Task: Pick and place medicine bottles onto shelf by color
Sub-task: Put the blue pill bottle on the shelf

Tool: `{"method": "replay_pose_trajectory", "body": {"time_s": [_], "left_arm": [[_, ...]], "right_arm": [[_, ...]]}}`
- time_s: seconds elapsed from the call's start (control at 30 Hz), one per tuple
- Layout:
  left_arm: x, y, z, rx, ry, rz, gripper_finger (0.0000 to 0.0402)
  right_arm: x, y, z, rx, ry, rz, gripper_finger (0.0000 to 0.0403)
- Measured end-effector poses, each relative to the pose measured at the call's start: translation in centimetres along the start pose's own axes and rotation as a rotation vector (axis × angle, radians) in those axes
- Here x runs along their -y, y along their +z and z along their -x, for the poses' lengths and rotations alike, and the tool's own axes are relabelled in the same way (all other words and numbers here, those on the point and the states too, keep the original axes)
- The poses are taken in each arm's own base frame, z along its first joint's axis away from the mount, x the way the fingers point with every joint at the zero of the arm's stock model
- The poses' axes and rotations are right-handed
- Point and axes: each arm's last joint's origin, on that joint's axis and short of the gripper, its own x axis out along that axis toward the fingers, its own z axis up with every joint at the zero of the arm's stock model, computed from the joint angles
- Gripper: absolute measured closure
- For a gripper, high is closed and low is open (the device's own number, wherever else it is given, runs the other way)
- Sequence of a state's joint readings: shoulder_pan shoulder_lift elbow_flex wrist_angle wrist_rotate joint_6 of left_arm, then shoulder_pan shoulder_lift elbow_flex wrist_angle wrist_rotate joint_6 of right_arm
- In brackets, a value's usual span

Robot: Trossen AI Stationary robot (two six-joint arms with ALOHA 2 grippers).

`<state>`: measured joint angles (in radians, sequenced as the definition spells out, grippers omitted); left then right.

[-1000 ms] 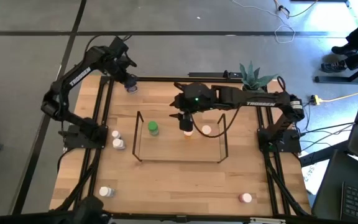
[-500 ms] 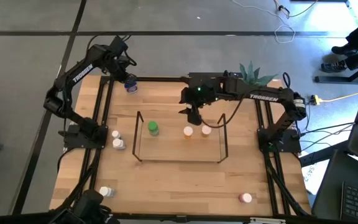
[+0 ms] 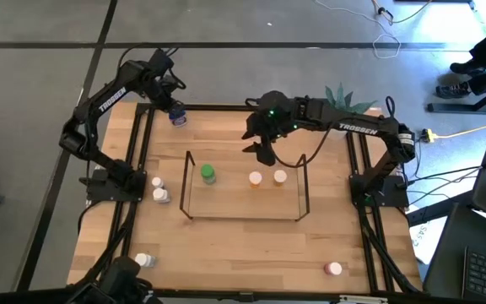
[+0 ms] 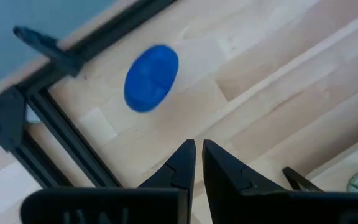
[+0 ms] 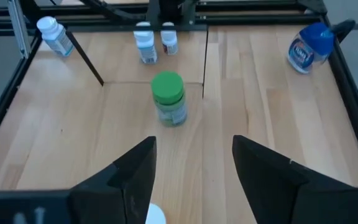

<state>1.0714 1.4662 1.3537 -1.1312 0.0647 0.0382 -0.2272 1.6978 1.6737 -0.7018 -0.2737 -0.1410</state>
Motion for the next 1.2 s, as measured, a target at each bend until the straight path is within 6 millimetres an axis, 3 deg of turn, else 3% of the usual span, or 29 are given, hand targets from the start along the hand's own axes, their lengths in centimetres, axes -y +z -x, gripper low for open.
{"method": "replay_pose_trajectory", "body": {"time_s": [1.2], "left_arm": [[-0.04,0.17,0.00,0.018,0.002,-0.018,0.0376]], "right_arm": [[0.03,0.30,0.00,0.030,-0.005,0.008,0.0189]]}}
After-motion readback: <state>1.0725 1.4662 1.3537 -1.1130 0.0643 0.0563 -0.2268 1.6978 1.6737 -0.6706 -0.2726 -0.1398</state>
